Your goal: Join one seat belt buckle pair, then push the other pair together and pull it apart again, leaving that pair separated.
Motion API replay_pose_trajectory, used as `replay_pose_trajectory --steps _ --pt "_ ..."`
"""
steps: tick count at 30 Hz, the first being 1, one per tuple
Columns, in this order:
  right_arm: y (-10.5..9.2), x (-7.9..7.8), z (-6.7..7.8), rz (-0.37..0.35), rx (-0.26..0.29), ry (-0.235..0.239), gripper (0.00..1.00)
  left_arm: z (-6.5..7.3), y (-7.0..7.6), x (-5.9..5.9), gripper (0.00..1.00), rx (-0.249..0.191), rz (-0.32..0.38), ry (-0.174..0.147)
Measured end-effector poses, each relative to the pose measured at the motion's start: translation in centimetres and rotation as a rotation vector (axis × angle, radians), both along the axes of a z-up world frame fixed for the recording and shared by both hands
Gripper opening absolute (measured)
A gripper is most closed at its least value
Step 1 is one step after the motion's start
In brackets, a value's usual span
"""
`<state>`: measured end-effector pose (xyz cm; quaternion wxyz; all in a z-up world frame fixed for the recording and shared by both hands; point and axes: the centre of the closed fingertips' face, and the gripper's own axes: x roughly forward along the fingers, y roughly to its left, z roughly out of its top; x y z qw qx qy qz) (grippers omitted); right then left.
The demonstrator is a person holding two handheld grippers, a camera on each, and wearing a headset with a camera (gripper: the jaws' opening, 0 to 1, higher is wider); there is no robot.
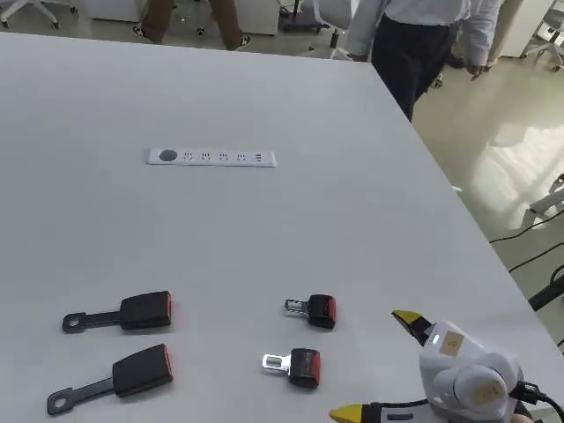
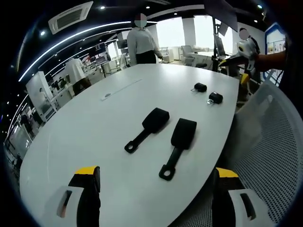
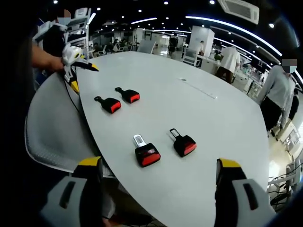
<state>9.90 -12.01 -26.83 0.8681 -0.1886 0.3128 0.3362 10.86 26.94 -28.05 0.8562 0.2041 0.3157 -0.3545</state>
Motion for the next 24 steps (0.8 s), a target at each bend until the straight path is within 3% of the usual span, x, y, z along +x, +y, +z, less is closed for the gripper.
replay_pose_trajectory --steps 24 --pt "0.60 -0.01 0.49 -0.003 -0.001 -0.022 1.00 0.44 0.76 0.11 1.00 -0.011 0.023 -0.003"
